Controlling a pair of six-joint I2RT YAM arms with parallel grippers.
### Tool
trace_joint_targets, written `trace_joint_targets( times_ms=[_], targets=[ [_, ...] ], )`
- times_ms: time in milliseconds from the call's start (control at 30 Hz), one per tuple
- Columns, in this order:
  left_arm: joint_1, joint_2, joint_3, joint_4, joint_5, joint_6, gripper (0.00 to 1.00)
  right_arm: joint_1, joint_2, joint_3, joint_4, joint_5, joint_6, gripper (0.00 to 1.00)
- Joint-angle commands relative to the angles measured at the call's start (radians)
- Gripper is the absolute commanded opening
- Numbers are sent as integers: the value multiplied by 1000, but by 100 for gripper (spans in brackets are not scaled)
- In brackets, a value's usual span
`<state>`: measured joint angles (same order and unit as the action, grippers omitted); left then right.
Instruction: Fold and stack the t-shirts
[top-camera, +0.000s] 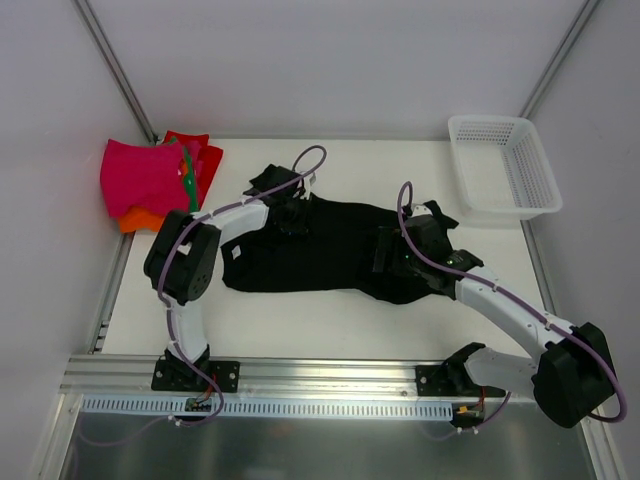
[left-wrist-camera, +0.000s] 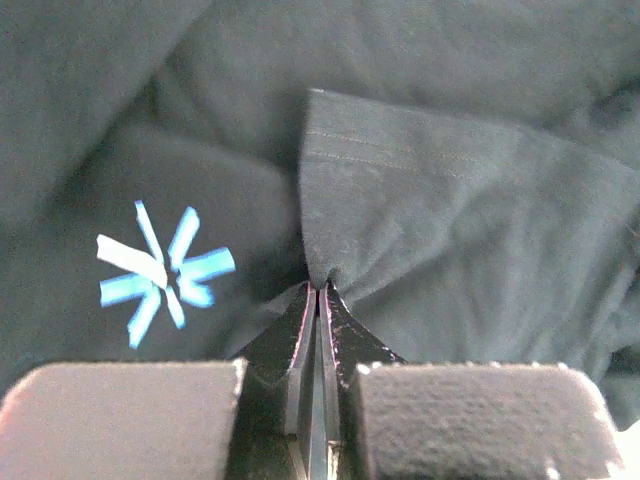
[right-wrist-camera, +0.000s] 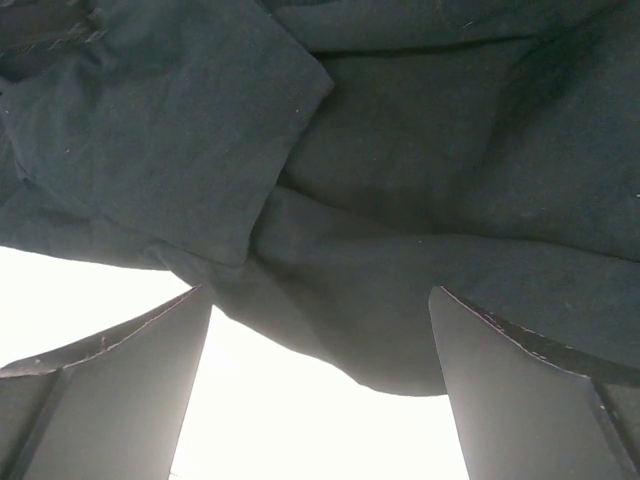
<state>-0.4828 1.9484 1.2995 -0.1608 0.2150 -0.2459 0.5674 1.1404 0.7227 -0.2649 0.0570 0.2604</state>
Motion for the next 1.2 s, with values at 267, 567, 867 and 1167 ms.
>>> trace_joint_targets(
  times_ms=[267,567,867,1167],
  targets=[
    [-230,-578,-249,-117,-294,-130,0,-4,7,6,15,47,-4,95],
    [-619,-758,-427,-255,-474,-384,0,-15,10,24,-20,93,8,96],
    [-1013,-753,-462,-492,-652,-768,0,-52,16,53,-63,121,8,97],
    [-1335,-533,-209,-916,-706,-1114,0,-66,48,72,-68,113,7,97]
  ],
)
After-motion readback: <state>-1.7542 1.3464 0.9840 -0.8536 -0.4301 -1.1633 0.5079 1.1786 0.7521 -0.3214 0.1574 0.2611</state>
